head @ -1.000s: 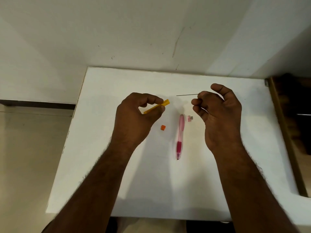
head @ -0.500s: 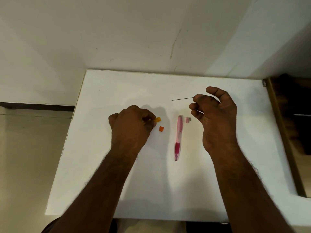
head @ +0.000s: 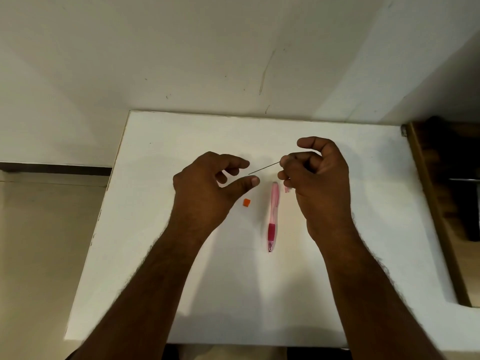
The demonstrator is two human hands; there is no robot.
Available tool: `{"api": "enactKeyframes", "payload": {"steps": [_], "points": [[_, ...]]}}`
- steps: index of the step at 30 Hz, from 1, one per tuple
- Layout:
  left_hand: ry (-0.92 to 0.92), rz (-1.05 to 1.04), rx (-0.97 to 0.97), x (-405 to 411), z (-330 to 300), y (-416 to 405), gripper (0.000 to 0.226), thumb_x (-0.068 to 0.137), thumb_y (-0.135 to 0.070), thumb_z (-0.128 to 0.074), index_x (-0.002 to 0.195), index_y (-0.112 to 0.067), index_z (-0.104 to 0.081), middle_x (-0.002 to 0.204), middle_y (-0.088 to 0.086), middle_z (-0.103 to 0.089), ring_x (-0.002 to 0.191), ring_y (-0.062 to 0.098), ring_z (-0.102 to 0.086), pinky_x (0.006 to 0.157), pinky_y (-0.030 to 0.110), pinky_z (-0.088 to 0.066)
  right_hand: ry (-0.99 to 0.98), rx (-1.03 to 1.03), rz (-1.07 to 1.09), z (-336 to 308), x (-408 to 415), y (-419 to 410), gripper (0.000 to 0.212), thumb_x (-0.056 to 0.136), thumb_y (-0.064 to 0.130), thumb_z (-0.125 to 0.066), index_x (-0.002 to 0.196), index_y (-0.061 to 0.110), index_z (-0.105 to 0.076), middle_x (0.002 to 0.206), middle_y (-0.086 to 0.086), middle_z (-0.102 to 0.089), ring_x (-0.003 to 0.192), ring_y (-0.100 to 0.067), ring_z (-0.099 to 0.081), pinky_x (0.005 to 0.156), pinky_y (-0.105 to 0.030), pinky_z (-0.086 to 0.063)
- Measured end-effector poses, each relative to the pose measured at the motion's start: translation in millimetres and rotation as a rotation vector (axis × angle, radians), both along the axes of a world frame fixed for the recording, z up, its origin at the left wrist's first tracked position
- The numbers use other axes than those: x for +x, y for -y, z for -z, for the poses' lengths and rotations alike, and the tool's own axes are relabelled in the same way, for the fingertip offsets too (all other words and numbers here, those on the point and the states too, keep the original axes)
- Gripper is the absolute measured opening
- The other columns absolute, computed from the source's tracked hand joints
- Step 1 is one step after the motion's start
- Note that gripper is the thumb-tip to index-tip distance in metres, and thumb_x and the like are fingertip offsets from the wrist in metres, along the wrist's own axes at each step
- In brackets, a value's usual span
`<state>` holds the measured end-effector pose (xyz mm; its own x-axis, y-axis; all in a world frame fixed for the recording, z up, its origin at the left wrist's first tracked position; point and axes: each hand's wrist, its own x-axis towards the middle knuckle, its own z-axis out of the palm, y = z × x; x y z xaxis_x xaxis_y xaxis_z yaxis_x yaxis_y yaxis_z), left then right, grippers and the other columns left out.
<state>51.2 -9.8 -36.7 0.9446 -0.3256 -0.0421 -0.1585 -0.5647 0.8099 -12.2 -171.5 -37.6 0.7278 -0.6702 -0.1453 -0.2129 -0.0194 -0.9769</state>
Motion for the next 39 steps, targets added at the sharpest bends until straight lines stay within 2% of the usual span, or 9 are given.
{"api": "enactKeyframes", "payload": {"steps": [7,12,16,21,25,29,34,37,39], "points": [[0.005,0.008,-0.036,-3,-1,3,0.011,0.084,-0.042,-0.073,0.081,-0.031,-0.075,0.084,-0.014,-0.072,0.078,0.010,-0.065,0.085,0.045,-0.052,0.014,0.036,-0.022,-2,0,-3,0.026,0.089,0.007,-0.071,0.109,0.019,-0.060,0.074,0.003,-0.076,0.069,-0.017,-0.075,0.071,-0.036,-0.060],[0.034,-0.008,-0.054,-4,-2,4,0.013,0.086,-0.041,-0.070,0.081,-0.030,-0.073,0.085,-0.013,-0.072,0.078,0.010,-0.065,0.086,0.046,-0.051,-0.039,0.165,-0.068,-5,2,-4,0.028,0.090,0.018,-0.075,0.115,0.017,-0.063,0.096,-0.006,-0.076,0.077,-0.019,-0.077,0.073,-0.033,-0.062],[0.046,0.010,-0.066,-4,-1,6,0.015,0.086,-0.043,-0.067,0.083,-0.030,-0.074,0.085,-0.013,-0.073,0.079,0.009,-0.066,0.085,0.045,-0.052,-0.132,0.143,-0.200,-2,1,-8,0.013,0.092,0.024,-0.072,0.102,0.016,-0.074,0.098,-0.004,-0.078,0.085,-0.020,-0.078,0.078,-0.034,-0.062],[0.052,0.003,-0.050,-7,0,11,0.015,0.085,-0.047,-0.069,0.088,-0.032,-0.073,0.086,-0.016,-0.072,0.081,0.007,-0.067,0.084,0.043,-0.054,-0.114,0.085,-0.169,-1,1,-5,0.010,0.094,0.019,-0.069,0.090,0.016,-0.078,0.088,-0.003,-0.080,0.083,-0.018,-0.077,0.080,-0.032,-0.063],[0.105,0.025,0.138,-14,4,16,0.023,0.085,-0.055,-0.065,0.081,-0.032,-0.067,0.077,-0.014,-0.068,0.073,0.007,-0.062,0.083,0.045,-0.051,-0.030,0.159,0.041,-4,-2,8,0.010,0.092,0.014,-0.071,0.086,0.019,-0.078,0.082,0.002,-0.079,0.076,-0.015,-0.077,0.071,-0.025,-0.060],[0.184,0.166,0.424,-32,9,31,0.032,0.088,-0.059,-0.057,0.080,-0.030,-0.066,0.076,-0.010,-0.067,0.079,0.015,-0.063,0.080,0.036,-0.043,-0.006,0.204,0.174,-4,-5,16,0.008,0.092,0.016,-0.073,0.088,0.020,-0.078,0.079,0.005,-0.079,0.072,-0.013,-0.076,0.070,-0.025,-0.060],[0.188,0.186,0.536,-48,18,42,0.045,0.080,-0.072,-0.057,0.087,-0.030,-0.070,0.077,-0.010,-0.064,0.082,0.015,-0.060,0.079,0.034,-0.030,0.003,0.172,0.184,-2,-4,14,0.005,0.093,0.018,-0.073,0.091,0.019,-0.078,0.075,0.009,-0.078,0.070,-0.011,-0.075,0.069,-0.024,-0.060],[0.165,0.160,0.604,-50,21,42,0.047,0.079,-0.073,-0.057,0.085,-0.029,-0.070,0.070,-0.011,-0.057,0.079,0.014,-0.057,0.081,0.034,-0.027,0.006,0.178,0.182,-2,-3,14,0.005,0.093,0.018,-0.073,0.095,0.016,-0.078,0.078,0.007,-0.077,0.070,-0.012,-0.075,0.070,-0.026,-0.059],[0.124,0.150,0.607,-50,22,41,0.045,0.080,-0.070,-0.057,0.082,-0.027,-0.070,0.069,-0.011,-0.060,0.075,0.013,-0.055,0.081,0.033,-0.024,0.021,0.188,0.172,-3,-3,14,0.004,0.093,0.017,-0.073,0.093,0.018,-0.077,0.081,0.005,-0.078,0.071,-0.013,-0.074,0.070,-0.026,-0.058]]}}
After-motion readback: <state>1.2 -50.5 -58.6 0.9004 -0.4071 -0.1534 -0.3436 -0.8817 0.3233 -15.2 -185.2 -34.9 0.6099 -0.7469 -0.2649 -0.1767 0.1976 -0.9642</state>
